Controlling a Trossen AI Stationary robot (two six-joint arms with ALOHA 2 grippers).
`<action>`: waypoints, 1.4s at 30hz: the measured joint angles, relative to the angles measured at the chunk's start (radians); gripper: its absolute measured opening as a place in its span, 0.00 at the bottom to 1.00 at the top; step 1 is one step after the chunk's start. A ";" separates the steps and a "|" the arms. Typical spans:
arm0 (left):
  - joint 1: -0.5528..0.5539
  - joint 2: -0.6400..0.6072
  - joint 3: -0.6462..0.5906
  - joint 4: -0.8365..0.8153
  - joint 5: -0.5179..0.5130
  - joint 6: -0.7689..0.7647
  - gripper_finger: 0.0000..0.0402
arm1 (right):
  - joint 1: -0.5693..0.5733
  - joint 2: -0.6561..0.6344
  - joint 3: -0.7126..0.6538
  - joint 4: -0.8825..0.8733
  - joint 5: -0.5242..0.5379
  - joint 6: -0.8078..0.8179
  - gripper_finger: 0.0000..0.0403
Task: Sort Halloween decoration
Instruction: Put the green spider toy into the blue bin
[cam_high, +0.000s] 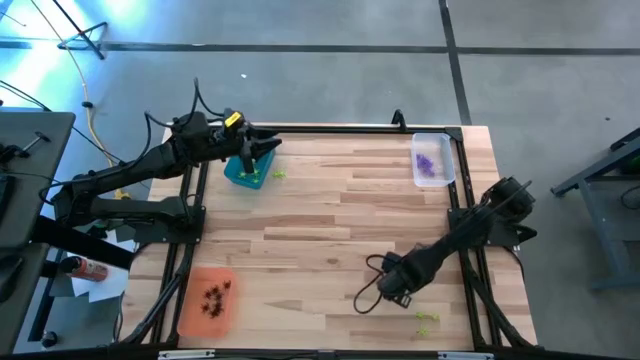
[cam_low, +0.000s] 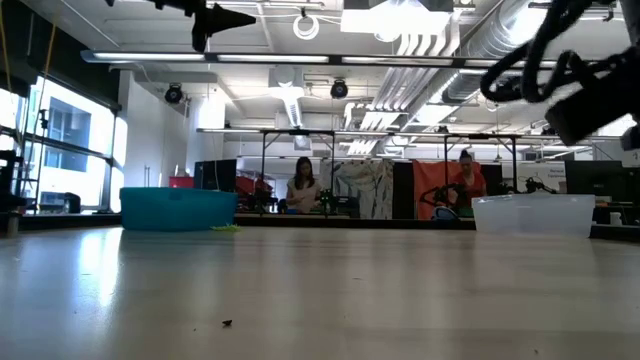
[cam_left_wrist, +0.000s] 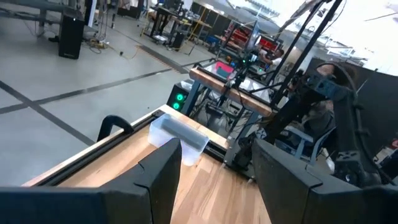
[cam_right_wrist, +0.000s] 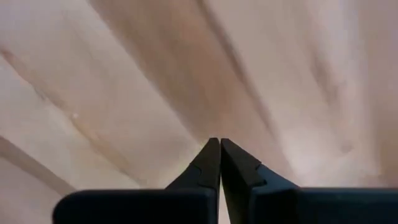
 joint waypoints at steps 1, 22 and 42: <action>0.000 0.000 0.000 0.004 0.000 0.000 0.46 | -0.008 -0.014 0.000 -0.017 0.023 -0.022 0.01; -0.143 0.169 0.000 0.074 0.001 0.112 0.46 | -0.562 -0.455 0.002 0.606 0.531 -0.689 0.00; -0.257 0.360 0.000 0.401 -0.149 0.313 0.46 | -0.691 -0.412 0.004 1.176 0.370 -0.777 0.00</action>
